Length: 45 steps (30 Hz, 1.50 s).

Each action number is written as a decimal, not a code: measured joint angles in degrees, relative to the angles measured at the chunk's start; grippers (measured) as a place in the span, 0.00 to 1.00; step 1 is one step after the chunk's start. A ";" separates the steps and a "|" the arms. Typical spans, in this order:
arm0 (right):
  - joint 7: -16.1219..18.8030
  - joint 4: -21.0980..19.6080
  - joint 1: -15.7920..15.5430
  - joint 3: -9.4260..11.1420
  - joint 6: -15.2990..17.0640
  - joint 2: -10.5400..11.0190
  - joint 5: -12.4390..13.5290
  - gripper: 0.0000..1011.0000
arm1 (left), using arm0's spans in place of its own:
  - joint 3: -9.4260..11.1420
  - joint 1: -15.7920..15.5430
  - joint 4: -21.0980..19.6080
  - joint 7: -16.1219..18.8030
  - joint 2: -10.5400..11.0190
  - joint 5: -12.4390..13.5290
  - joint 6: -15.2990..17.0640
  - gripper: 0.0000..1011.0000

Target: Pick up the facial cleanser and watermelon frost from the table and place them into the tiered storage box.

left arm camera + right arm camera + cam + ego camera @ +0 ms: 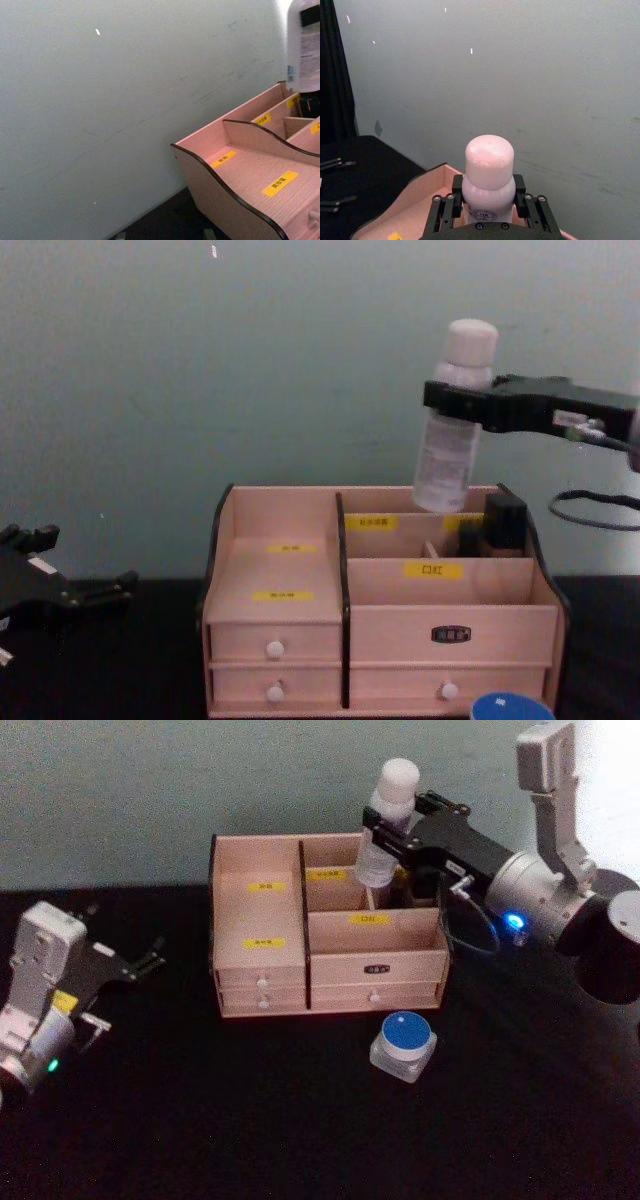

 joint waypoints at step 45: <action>3.10 12.85 7.08 -3.46 1.41 -4.72 -0.29 0.58 | 0.00 0.00 0.00 0.00 0.00 0.00 0.00 0.99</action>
